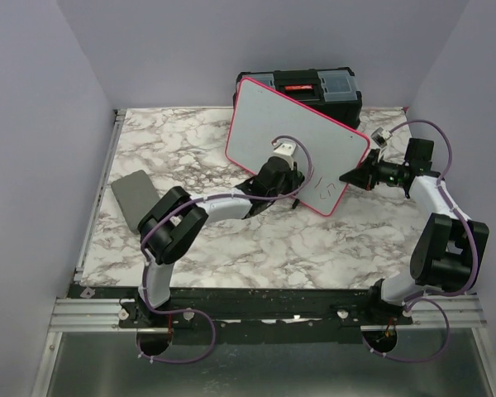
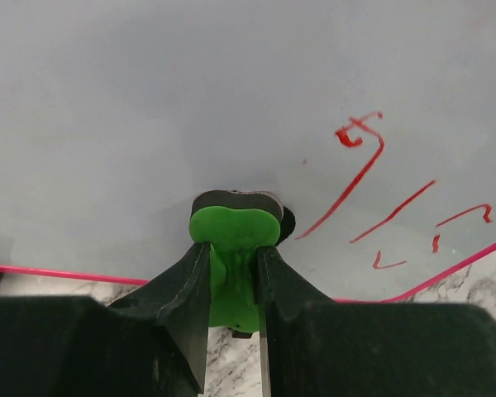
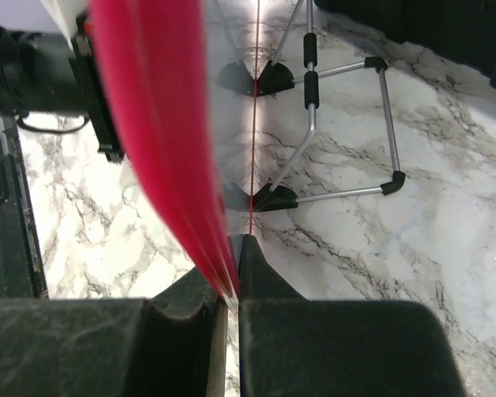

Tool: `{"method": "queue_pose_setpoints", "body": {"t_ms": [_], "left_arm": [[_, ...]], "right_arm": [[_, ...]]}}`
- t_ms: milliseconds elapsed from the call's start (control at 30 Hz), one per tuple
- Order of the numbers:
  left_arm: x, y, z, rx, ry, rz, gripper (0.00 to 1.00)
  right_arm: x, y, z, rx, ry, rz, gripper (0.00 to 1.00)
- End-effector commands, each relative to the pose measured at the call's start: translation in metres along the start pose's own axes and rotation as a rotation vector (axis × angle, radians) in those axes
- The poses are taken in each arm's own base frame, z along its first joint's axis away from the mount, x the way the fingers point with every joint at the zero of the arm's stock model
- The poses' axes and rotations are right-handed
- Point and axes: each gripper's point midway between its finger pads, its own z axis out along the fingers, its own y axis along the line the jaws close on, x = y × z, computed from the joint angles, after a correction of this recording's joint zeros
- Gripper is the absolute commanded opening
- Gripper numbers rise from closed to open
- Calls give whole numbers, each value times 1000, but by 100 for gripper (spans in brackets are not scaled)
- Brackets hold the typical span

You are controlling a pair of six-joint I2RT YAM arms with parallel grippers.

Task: Erase the whiteboard
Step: Erase the whiteboard at the whiteboard stand.

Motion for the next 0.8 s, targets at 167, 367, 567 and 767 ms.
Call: {"method": "queue_pose_setpoints", "body": {"t_ms": [167, 367, 567, 767], "left_arm": [[-92, 29, 3, -27, -224, -112, 0], [-44, 20, 11, 0, -128, -117, 0], [-15, -16, 19, 62, -64, -71, 0], [-78, -34, 8, 85, -177, -15, 0]], "right_arm": [[-5, 26, 2, -109, -19, 90, 1], [-4, 26, 2, -110, -17, 95, 1], [-4, 26, 2, -111, -17, 95, 1], [-4, 26, 2, -113, -17, 95, 1]]}}
